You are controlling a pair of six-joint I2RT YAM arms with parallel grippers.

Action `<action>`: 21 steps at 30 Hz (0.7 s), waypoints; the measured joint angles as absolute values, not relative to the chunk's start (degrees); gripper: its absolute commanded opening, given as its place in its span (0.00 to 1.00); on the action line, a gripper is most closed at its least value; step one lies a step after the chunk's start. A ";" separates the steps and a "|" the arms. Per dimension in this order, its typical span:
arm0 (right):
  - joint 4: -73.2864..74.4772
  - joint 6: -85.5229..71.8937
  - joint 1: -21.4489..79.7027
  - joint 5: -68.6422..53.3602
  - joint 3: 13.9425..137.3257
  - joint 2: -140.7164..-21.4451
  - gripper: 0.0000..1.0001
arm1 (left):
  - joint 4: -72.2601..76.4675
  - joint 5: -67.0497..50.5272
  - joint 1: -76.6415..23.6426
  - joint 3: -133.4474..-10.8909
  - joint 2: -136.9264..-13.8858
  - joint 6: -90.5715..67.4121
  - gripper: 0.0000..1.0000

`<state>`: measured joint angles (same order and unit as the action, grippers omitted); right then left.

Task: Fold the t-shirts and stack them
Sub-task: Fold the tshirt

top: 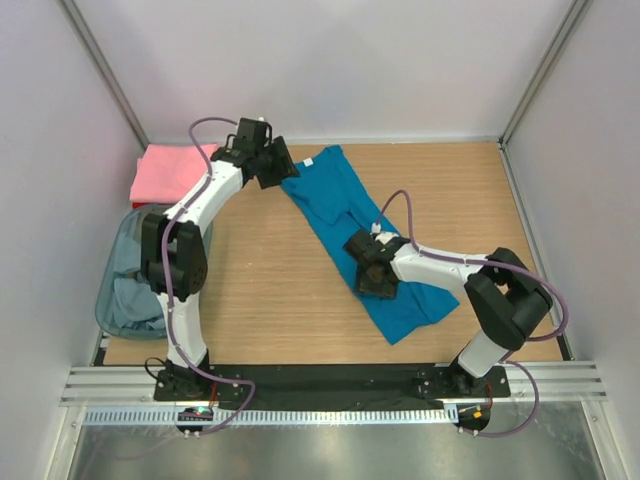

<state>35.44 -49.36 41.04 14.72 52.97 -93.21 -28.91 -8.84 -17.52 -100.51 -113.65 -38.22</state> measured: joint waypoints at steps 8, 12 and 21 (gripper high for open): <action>45.30 -56.90 49.36 14.41 59.99 -94.08 0.62 | -31.09 -8.16 -17.50 -103.72 -122.50 -37.87 0.55; 49.06 -55.27 48.84 15.64 65.80 -91.96 0.62 | -32.36 -7.51 -17.47 -110.54 -132.62 -37.85 0.54; 52.58 -49.32 44.51 18.35 71.09 -86.48 0.62 | -33.85 -5.74 -16.80 -128.49 -145.49 -38.85 0.54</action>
<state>52.58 -49.32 44.51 18.35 71.09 -86.48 -33.85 -5.74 -16.80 -128.49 -145.49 -38.85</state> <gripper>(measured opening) 0.619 0.535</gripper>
